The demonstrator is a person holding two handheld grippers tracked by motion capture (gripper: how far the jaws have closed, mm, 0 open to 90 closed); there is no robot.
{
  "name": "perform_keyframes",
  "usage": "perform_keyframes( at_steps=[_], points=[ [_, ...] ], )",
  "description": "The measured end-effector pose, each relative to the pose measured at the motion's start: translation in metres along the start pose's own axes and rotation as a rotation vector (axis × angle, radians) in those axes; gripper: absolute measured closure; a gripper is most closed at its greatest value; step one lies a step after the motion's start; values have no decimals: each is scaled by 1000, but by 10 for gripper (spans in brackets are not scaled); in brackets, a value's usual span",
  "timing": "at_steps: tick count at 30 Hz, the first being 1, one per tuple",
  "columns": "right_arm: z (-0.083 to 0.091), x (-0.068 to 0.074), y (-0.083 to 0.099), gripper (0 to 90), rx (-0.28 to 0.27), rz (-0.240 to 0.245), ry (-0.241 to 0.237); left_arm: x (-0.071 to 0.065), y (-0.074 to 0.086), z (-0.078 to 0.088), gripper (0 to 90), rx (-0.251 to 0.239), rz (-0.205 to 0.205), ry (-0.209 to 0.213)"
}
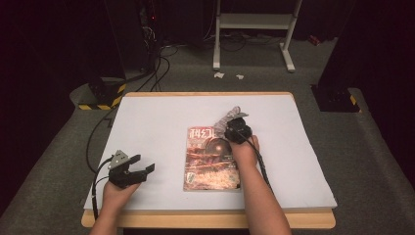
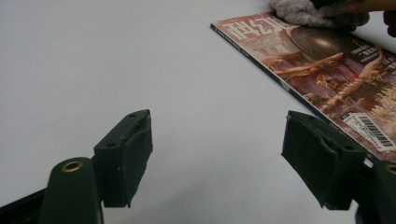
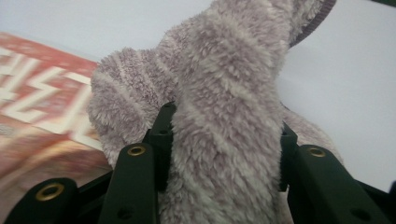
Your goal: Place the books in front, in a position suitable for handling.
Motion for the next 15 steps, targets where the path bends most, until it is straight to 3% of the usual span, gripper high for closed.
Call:
perform_keyframes(
  at_steps=[3,5,9,14,15],
  points=[
    [2,-8,2,578,-5,-19,9,-2,0,-2,245,5,-5,5],
    [2,0,2,579,-18,16,37,-3,0,-2,245,8,-6,7],
    [1,13,0,580,-17,36,19,-3,0,-3,245,9,-7,11],
    [-8,53,-4,580,-4,85,-49,-5,-1,-4,245,5,-11,22],
    [-12,76,-7,580,4,106,-86,-5,-1,-4,245,5,-12,23]
  ],
)
Point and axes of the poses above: each handheld gripper's, and its own axes: z roughly backward along the jaws, y roughly out of its underside, x roughly to its left, the point moved 3 cm from there along -z, roughly forward along the jaws, and after that the axes turned 11 degrees about -z, right-handed, at the moved point
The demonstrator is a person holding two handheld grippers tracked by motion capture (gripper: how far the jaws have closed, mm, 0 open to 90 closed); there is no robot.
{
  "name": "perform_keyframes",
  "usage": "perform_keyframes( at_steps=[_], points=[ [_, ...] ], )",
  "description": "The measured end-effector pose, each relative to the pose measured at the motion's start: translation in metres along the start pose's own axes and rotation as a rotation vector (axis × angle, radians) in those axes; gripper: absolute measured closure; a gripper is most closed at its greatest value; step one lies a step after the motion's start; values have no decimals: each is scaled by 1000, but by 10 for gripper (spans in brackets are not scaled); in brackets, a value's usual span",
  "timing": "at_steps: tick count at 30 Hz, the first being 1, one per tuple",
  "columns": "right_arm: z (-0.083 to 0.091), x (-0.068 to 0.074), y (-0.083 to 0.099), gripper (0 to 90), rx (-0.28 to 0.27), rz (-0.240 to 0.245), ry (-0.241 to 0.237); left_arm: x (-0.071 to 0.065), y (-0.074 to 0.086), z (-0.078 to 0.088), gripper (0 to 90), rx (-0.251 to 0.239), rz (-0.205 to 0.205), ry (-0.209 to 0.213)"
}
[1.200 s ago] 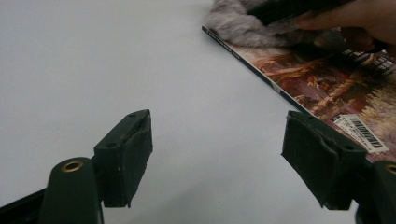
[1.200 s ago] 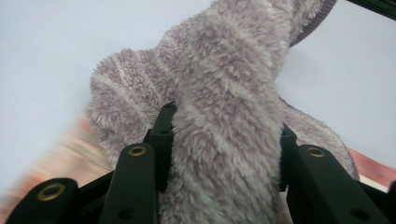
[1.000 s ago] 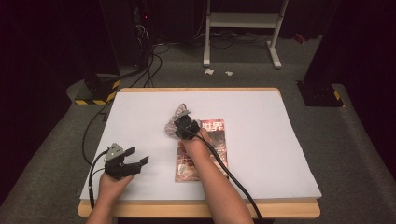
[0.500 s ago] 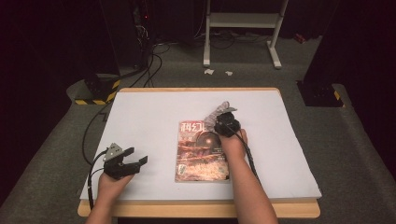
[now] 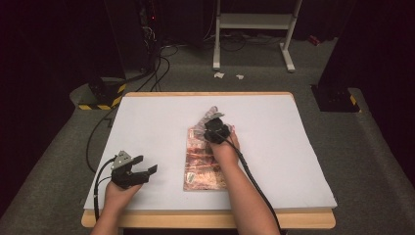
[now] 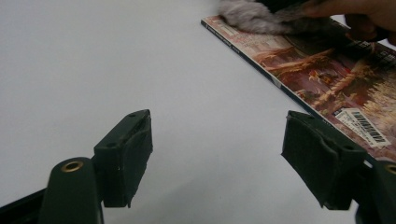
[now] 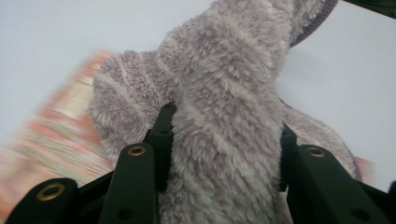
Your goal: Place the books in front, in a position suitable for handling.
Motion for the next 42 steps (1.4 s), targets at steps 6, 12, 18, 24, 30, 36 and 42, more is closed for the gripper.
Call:
perform_keyframes(
  at_steps=[6,12,18,24,30,36,42],
  points=[
    [-12,54,-9,579,1,60,-84,1,0,1,245,-2,2,5],
    [-14,62,-10,576,1,78,-94,2,0,1,245,-8,5,5],
    [-5,18,-2,576,-6,31,-33,-1,0,0,245,-1,-5,9],
    [9,-36,10,579,-14,-25,42,-4,-1,-2,245,5,-13,16],
    [21,-80,22,579,-27,-124,67,-9,-2,-4,245,10,-23,20],
    [22,-79,22,578,-31,-121,69,-10,-3,-4,245,7,-23,28],
    [37,-78,16,576,-62,-107,66,-10,-5,-4,245,-4,-18,36]
  ],
)
Point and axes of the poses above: each handheld gripper's, and its own axes: z roughly backward along the jaws, y roughly out of its underside, x roughly to its left, the point moved 3 cm from there along -z, roughly forward along the jaws, and after that the axes turned 11 degrees about -z, right-handed, at the moved point
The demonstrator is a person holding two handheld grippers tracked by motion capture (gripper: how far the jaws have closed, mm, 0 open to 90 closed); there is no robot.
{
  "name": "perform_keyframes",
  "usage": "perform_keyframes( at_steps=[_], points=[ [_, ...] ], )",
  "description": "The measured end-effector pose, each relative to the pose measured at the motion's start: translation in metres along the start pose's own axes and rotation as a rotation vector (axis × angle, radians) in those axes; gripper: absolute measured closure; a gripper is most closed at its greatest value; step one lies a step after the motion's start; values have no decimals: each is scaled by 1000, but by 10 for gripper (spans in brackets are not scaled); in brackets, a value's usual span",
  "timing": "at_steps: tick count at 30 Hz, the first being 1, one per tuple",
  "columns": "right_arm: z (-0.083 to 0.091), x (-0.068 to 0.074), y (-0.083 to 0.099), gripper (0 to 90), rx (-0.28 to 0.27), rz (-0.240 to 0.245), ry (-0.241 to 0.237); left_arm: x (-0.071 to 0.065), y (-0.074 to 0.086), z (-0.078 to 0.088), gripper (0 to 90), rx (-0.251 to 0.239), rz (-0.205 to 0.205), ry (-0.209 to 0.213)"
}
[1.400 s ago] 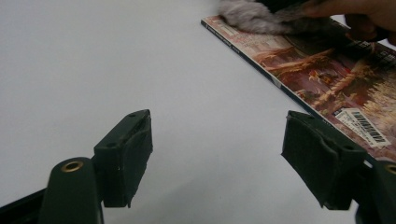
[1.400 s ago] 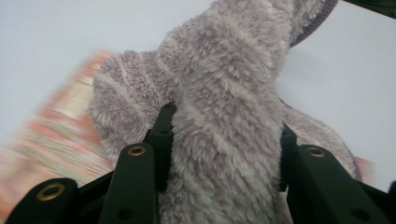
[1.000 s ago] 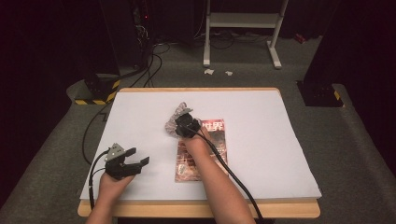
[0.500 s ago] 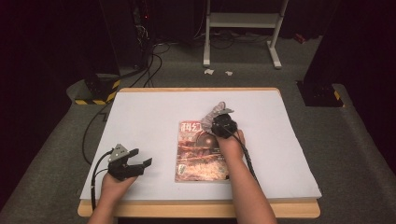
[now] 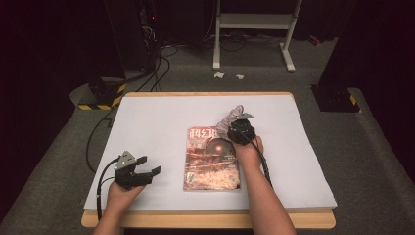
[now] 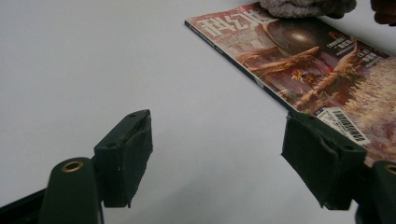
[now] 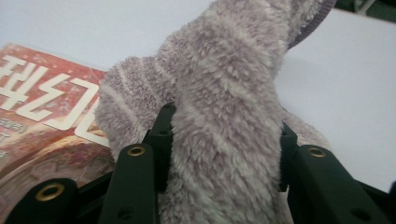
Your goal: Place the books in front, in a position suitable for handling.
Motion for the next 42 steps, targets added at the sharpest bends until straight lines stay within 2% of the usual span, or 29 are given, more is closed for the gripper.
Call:
perform_keyframes(
  at_steps=[3,4,5,6,8,10,11,12,13,14,15,16,17,18,19,26,28,29,30,33,34,38,42],
  points=[
    [12,-2,-2,575,-13,14,8,-2,0,-2,245,10,-5,7],
    [24,-5,-2,576,-29,17,7,-3,-1,-2,245,13,-6,8],
    [24,-5,-2,576,-29,17,7,-4,-1,-3,245,15,-9,11],
    [36,-10,-1,576,-44,25,13,-5,-1,-4,245,19,-15,12],
    [42,-13,0,576,-50,25,15,-9,-3,-6,246,20,-22,21],
    [58,-26,4,577,-67,21,25,-12,-4,-7,245,22,-31,25],
    [58,-26,4,577,-67,21,25,-13,-5,-7,245,23,-34,28],
    [67,-35,8,576,-74,18,34,-16,-6,-8,246,23,-38,32],
    [67,-35,8,576,-74,18,34,-16,-6,-8,245,23,-38,32],
    [74,-44,12,577,-78,9,43,-18,-6,-9,245,25,-44,35],
    [74,-44,12,577,-78,9,43,-18,-6,-9,245,25,-44,35],
    [79,-53,17,577,-77,-7,51,-20,-7,-11,246,28,-47,40],
    [79,-53,17,577,-77,-7,51,-20,-7,-11,245,28,-47,40],
    [84,-62,23,577,-75,-18,60,-21,-7,-11,245,30,-49,41],
    [84,-62,23,577,-75,-18,60,-22,-7,-12,245,31,-51,42],
    [94,-86,43,576,-65,-53,76,-26,-8,-12,245,40,-66,40],
    [96,-95,56,574,-50,-80,70,-28,-9,-13,245,36,-64,45],
    [96,-95,56,574,-50,-80,70,-28,-9,-13,245,36,-64,45],
    [96,-100,67,573,-32,-102,63,-29,-9,-13,245,35,-69,47],
    [94,-103,76,570,-17,-117,58,-31,-9,-14,245,39,-73,48],
    [90,-105,86,563,9,-129,55,-32,-10,-15,245,40,-80,52],
    [86,-106,94,553,6,-133,53,-35,-10,-16,245,44,-86,53],
    [84,-103,95,532,6,-100,70,-38,-12,-19,245,45,-95,58]
  ],
)
Point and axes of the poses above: each handheld gripper's, and its own axes: z roughly backward along the jaws, y roughly out of its underside, x roughly to its left, the point moved 3 cm from there along -z, roughly forward along the jaws, and after that the axes turned 11 degrees about -z, right-handed, at the moved point
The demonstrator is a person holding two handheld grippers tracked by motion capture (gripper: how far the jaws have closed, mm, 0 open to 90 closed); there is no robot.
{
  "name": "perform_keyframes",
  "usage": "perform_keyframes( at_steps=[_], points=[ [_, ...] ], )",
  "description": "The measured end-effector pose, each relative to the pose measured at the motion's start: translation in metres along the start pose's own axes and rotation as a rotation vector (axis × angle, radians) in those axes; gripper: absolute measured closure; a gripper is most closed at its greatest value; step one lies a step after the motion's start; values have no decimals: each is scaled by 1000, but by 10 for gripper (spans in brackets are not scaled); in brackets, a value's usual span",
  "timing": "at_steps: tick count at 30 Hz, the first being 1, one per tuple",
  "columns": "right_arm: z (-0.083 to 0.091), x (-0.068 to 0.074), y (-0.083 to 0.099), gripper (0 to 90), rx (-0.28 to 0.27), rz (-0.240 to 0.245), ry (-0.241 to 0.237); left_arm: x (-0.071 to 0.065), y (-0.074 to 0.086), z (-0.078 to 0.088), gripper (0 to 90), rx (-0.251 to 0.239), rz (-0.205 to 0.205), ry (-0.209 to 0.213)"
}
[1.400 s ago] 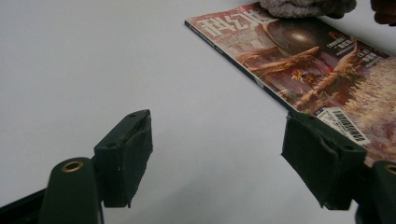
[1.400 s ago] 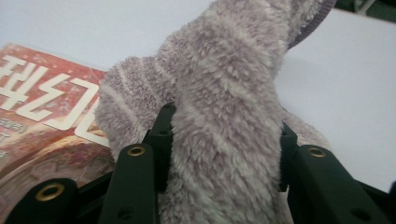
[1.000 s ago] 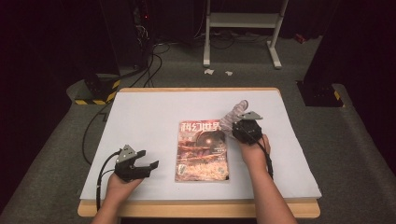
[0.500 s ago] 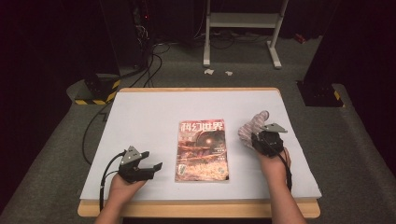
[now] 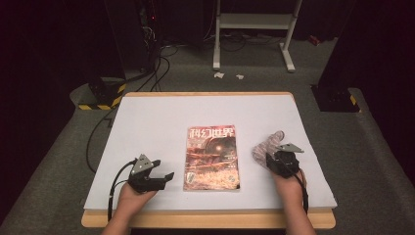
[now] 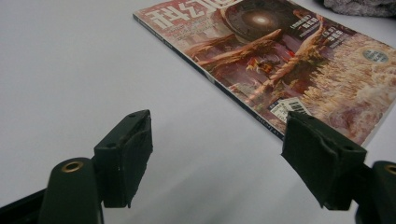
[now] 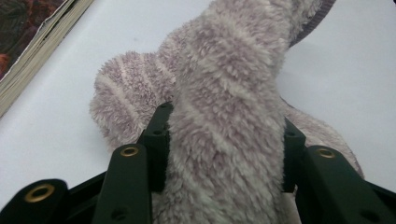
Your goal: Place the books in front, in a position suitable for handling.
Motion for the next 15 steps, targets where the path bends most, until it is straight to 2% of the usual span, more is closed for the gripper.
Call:
perform_keyframes(
  at_steps=[6,9,10,11,12,15],
  points=[
    [1,1,4,518,-29,-1,14,-1,-2,-4,245,-6,12,14],
    [1,1,4,486,-36,-12,11,-2,-1,-7,242,8,5,22],
    [2,0,1,424,-26,-5,4,-3,-1,-8,232,6,6,24],
    [2,0,1,424,-26,-5,4,-4,-1,-8,232,5,4,25],
    [5,-2,-3,369,-30,-34,-2,-5,-2,-8,232,3,7,28],
    [8,-3,-7,338,-47,-31,-9,-7,-4,-7,232,-3,9,30]
  ],
)
Point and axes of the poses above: each handheld gripper's, and its own axes: z roughly backward along the jaws, y roughly out of its underside, x roughly to its left, the point moved 3 cm from there along -z, roughly forward along the jaws, and after that the axes turned 11 degrees about -z, right-handed, at the moved point
